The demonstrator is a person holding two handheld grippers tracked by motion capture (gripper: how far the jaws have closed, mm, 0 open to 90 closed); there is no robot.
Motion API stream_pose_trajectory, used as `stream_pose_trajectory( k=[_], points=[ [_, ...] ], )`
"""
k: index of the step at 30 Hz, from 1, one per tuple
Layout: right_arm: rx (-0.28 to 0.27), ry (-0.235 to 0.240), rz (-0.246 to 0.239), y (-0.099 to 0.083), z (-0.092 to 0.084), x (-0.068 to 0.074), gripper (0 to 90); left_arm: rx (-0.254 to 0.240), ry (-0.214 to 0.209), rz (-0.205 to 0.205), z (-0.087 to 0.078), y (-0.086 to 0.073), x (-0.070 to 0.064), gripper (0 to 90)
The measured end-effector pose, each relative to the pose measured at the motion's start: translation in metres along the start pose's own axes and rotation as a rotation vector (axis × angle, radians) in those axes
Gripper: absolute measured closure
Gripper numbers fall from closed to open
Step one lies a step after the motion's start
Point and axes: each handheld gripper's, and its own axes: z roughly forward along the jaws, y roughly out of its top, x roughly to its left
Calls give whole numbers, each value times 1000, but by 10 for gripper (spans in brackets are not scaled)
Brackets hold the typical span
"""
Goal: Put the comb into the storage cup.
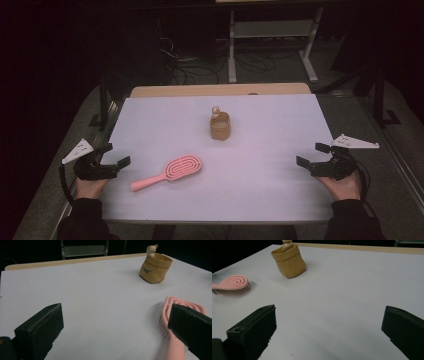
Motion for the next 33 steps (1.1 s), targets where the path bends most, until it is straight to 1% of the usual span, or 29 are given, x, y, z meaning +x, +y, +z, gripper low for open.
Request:
stream_pose_trajectory(
  k=[2, 6, 10, 13, 16, 18, 20, 22, 23, 33],
  points=[
    [1, -2, -3, 0, 0, 1, 0, 7, -5, -2, 0, 0, -1, 1],
    [-1, 1, -2, -1, -1, 1, 0, 17, -11, 14, 1, 1, -4, 3],
    [-3, 3, 2, -1, -1, 1, 0, 29, -16, 17, 4, 2, -3, 4],
    [0, 3, -2, -1, -1, 1, 0, 61, -8, 48, 5, 4, -5, 4],
    [8, 2, -2, -2, 0, 2, 0, 60, -13, 63, 3, 9, -8, 4],
    [9, 0, -3, -2, 0, 2, 0, 68, -21, 70, 1, 12, -8, 4],
    [11, -1, -3, -2, 0, 2, 0, 101, -19, 99, 2, 14, -10, 3],
    [8, -1, -4, -2, -1, 2, 0, 135, -26, 124, 4, 15, -11, 3],
    [6, -1, -3, -2, -1, 2, 0, 147, -28, 127, 4, 16, -11, 3],
    [9, -5, -4, -2, -1, 1, 0, 201, -78, 182, 12, 28, -20, 3]
  ],
)
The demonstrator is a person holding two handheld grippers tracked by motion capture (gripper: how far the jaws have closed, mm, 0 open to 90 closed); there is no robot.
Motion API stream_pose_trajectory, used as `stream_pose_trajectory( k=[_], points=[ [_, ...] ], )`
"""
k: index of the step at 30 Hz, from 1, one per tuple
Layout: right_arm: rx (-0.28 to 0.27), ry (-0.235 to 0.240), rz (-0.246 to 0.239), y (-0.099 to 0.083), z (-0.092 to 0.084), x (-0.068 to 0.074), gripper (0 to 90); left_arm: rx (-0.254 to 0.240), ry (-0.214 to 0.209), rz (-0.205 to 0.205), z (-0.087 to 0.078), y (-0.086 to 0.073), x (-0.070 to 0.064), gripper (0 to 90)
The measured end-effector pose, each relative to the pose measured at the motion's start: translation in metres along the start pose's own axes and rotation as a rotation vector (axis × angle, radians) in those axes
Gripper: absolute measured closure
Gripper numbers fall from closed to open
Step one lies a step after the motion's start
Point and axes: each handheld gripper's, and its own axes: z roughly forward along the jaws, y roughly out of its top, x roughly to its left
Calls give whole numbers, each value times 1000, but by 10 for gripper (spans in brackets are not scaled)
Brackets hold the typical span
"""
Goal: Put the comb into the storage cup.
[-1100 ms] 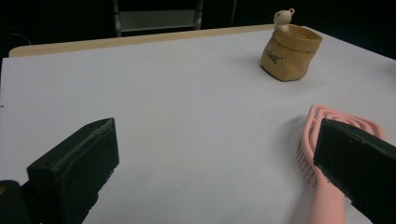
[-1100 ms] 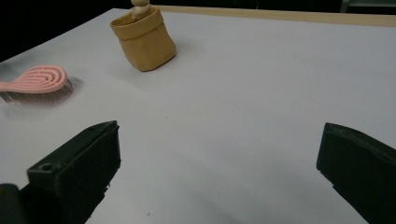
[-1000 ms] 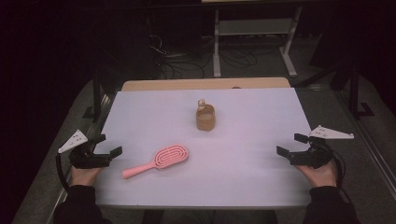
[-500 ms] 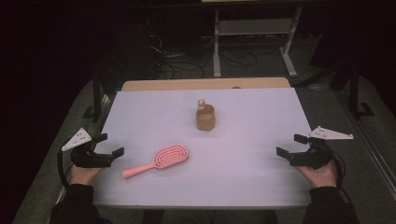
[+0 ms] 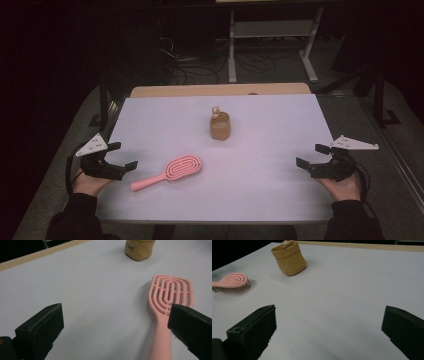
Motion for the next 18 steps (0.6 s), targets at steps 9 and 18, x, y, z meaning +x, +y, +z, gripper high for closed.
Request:
stream_pose_trajectory(
  k=[9, 18],
  points=[
    [6, 0, 0, 0, 1, 0, 0, 30, -43, 29, 7, 13, -5, 4],
    [10, 4, 0, -1, 1, 0, 0, 99, -96, 72, 17, 17, -13, 4]
  ],
)
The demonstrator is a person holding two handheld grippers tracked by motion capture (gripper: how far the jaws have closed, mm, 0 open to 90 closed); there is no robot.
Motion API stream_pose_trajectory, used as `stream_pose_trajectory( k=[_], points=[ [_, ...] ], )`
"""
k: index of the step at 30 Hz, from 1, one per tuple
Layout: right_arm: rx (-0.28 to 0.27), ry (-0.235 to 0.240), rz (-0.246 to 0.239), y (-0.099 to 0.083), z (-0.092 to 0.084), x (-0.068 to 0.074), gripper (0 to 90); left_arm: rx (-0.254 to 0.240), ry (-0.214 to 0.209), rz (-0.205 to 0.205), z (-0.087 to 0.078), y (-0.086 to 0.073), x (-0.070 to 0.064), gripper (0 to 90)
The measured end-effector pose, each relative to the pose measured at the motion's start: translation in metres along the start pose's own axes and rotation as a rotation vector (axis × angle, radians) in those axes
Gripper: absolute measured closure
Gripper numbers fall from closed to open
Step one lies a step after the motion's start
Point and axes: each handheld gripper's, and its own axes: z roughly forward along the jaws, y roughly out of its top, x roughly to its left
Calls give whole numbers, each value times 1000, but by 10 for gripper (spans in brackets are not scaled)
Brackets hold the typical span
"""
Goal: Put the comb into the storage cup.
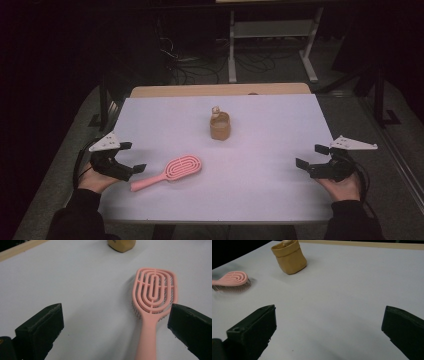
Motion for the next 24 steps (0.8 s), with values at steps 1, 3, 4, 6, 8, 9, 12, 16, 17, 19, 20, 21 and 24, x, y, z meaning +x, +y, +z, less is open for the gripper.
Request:
stream_pose_trajectory(
  k=[1, 3, 4, 6, 8, 9, 12, 16, 17, 19, 20, 21, 24],
  points=[
    [0, 0, -1, 0, 0, 0, 0, 7, -6, 2, 1, 0, -1, 4],
    [3, 0, 1, 0, 0, 0, 0, 17, -15, 9, 3, 1, -2, 4],
    [3, 1, 0, 0, 0, 0, 0, 22, -22, 11, 4, 1, -3, 4],
    [5, 0, 1, 0, 1, 1, 0, 27, -29, 13, 6, 2, -4, 4],
    [6, 1, 0, 0, 1, 1, 0, 53, -35, 34, 11, 3, -8, 4],
    [7, 2, 0, 0, 1, 1, 0, 64, -40, 36, 12, 4, -10, 4],
    [9, 2, -3, 0, 1, 1, 0, 83, -60, 43, 18, 4, -13, 4],
    [15, 4, -5, 0, 2, 1, 0, 100, -90, 60, 25, 6, -17, 5],
    [15, 4, -5, 0, 2, 1, 0, 105, -95, 66, 27, 7, -19, 5],
    [18, 4, -8, 0, 2, 2, 0, 113, -97, 79, 30, 7, -21, 5],
    [18, 4, -9, 0, 2, 2, 0, 113, -97, 79, 30, 7, -21, 5],
    [19, 5, -11, 0, 2, 2, 0, 121, -106, 80, 32, 7, -22, 5],
    [23, 6, -12, -1, 3, 2, 0, 138, -108, 91, 35, 6, -24, 5]
  ],
)
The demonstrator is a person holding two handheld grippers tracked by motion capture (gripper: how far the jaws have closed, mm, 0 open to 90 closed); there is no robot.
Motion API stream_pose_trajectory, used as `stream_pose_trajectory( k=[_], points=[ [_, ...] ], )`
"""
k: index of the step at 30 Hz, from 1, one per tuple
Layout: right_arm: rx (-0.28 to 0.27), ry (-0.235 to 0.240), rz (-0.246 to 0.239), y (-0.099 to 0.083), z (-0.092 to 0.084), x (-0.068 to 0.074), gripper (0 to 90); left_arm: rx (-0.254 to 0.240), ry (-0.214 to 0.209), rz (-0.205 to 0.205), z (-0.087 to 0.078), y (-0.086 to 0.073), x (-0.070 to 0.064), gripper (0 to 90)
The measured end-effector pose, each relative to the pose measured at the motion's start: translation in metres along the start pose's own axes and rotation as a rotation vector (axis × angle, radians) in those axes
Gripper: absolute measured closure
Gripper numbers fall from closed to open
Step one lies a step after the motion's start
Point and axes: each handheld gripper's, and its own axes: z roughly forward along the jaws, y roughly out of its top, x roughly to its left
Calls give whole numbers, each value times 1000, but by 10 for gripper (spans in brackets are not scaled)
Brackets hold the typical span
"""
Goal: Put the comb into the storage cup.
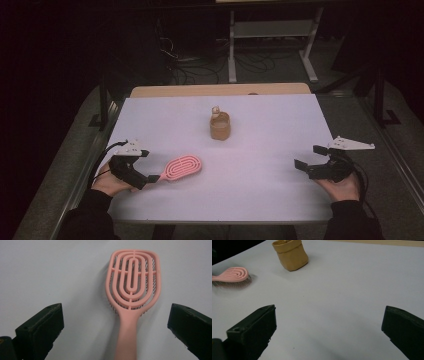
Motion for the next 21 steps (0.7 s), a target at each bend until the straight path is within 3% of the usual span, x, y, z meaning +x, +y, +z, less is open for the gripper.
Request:
stream_pose_trajectory(
  k=[9, 21],
  points=[
    [5, 4, 2, 0, 1, 0, 0, 47, -51, 3, 8, -1, -2, 5],
    [12, 8, 1, -1, 2, 0, 0, 123, -63, 40, 19, -2, -6, 39]
  ],
)
